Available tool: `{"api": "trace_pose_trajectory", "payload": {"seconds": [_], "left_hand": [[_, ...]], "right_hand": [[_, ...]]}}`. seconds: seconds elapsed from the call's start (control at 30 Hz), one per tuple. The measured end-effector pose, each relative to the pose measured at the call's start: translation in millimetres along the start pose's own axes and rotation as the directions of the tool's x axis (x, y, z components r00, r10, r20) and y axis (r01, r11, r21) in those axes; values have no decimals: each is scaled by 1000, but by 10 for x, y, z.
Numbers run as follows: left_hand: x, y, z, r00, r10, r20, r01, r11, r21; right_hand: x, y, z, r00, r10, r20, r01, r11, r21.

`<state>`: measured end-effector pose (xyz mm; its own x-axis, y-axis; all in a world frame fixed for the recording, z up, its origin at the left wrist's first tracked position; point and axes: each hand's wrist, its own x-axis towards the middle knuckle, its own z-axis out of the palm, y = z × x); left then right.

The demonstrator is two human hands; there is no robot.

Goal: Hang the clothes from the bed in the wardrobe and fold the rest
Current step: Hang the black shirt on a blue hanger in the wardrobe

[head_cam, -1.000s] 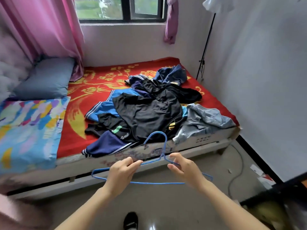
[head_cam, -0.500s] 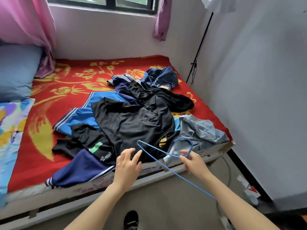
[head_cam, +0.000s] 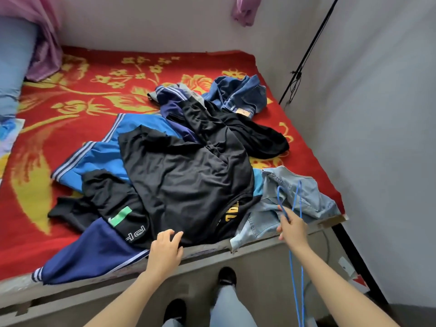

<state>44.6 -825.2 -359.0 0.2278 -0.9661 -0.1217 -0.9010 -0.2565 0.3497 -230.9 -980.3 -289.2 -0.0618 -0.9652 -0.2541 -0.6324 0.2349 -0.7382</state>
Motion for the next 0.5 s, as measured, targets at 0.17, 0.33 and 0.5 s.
{"api": "trace_pose_trajectory", "payload": {"seconds": [0.17, 0.33, 0.5], "left_hand": [[355, 41, 220, 990, -124, 71, 120, 991, 50], [718, 193, 507, 921, -316, 228, 293, 947, 131], [1130, 457, 830, 817, -483, 315, 452, 876, 170]], "right_hand": [[770, -118, 263, 993, -113, 24, 116, 959, -260], [1722, -197, 591, 977, -106, 186, 186, 851, -492], [2407, -151, 840, 937, -43, 346, 240, 800, -550]]}}
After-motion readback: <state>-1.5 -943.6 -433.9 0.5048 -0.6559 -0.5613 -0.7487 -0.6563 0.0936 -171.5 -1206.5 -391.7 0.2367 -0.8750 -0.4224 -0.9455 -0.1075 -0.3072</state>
